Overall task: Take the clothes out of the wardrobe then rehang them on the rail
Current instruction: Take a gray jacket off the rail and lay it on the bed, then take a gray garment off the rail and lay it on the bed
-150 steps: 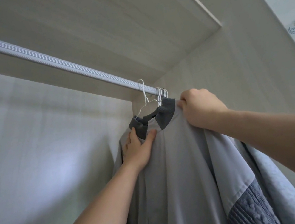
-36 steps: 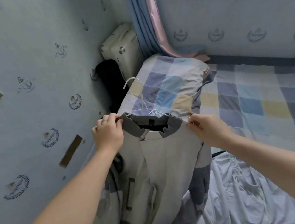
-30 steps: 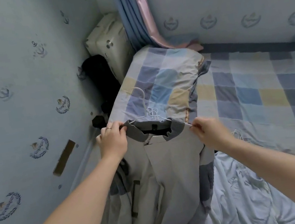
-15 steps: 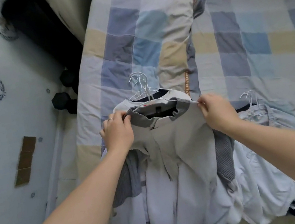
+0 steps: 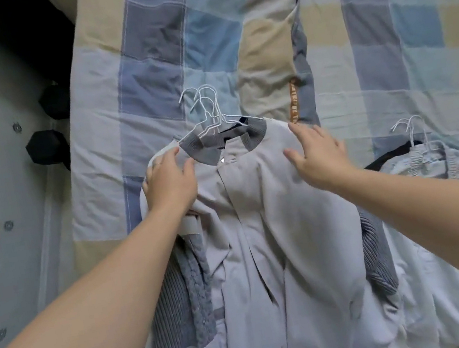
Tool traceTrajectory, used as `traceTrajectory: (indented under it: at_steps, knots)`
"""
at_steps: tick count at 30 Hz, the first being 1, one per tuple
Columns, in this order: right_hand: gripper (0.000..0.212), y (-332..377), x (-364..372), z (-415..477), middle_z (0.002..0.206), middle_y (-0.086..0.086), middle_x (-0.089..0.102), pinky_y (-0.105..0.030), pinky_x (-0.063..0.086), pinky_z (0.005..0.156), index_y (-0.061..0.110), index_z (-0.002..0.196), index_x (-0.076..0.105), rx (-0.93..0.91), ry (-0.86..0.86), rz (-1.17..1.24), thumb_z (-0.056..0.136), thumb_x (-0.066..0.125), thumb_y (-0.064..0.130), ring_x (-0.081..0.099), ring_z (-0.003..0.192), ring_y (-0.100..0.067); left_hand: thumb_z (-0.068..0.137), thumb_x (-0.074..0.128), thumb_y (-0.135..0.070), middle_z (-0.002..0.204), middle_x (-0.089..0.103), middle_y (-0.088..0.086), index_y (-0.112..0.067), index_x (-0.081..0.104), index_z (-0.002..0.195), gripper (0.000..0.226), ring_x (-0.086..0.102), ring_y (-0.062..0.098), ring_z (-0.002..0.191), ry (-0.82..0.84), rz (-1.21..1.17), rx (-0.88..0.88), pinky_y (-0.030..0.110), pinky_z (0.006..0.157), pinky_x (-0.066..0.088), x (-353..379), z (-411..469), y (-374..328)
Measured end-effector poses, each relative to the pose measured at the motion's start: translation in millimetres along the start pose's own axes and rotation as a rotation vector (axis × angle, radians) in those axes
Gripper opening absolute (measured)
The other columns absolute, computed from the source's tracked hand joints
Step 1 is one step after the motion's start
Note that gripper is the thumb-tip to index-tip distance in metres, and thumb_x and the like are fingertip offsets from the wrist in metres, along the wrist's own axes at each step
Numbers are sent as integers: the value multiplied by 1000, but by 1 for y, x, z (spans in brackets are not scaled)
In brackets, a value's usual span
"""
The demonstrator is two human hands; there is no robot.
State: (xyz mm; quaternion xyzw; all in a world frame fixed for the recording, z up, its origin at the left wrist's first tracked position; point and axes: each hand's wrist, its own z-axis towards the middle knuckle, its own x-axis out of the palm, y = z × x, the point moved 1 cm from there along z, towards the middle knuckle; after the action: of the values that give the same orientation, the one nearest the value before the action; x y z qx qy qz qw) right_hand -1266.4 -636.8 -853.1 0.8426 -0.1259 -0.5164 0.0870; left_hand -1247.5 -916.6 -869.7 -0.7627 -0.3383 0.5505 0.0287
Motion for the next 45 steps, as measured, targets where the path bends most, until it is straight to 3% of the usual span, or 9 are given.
traceTrajectory:
  at_steps: [3,8,15,23,26,30,33,36,45]
  knots:
    - [60,3,-2,-34,164,10,11,-53,13,116,35,154,16,-7,39,-46,99,35,51,7,150,-23,99,48,-43,159,34,5,-23,38,150,56,22,28,147,70,-9,7,46,119,21,-5,-33,3]
    - [63,15,-26,-107,165,11,2,-51,7,118,38,155,8,-23,76,-85,99,29,56,-1,151,-22,98,44,-54,166,13,-2,-35,24,155,64,3,21,152,150,38,51,42,122,7,-30,-111,-8]
    - [66,32,-86,-208,165,11,-1,-55,4,118,37,155,4,74,18,11,99,31,56,-4,151,-22,97,37,-61,167,-1,-2,-39,13,157,68,-8,19,152,217,148,214,46,121,-3,-89,-207,-40]
    - [69,21,-129,-323,164,11,-6,-56,-4,117,38,155,-1,226,-162,79,97,30,60,-11,150,-22,93,29,-70,167,-8,-6,-40,3,157,75,-14,19,151,253,203,452,52,121,-6,-125,-276,-78]
    - [70,5,-129,-361,164,11,-11,-57,-5,117,38,155,-4,282,-201,64,97,27,61,-15,150,-22,85,18,-76,167,-8,-6,-40,3,157,81,-15,19,151,281,242,587,53,120,-6,-120,-300,-98]
    - [72,-21,-121,-413,163,12,-17,-59,-7,117,38,155,-9,389,-233,96,97,26,62,-20,149,-22,92,25,-72,167,-7,-5,-40,2,157,76,-15,20,151,319,310,746,55,120,-6,-100,-332,-128]
    - [72,-42,-113,-452,162,12,-21,-59,-6,117,38,154,-13,469,-258,107,96,21,64,-21,148,-22,90,18,-75,167,-8,-4,-40,0,156,77,-15,21,151,353,362,876,55,119,-5,-83,-363,-148]
    - [72,-66,-106,-491,162,13,-19,-57,-8,116,39,154,-12,563,-308,143,94,17,66,-22,148,-21,83,9,-81,166,-11,-7,-44,-3,155,81,-17,18,150,399,389,978,54,119,-6,-67,-397,-168]
    - [70,-163,-77,-632,164,11,-12,-58,-6,116,38,154,-7,784,-479,215,96,24,63,-12,150,-23,86,11,-80,165,-18,-9,-48,-12,153,78,-26,19,149,465,464,1252,52,118,-13,4,-539,-226]
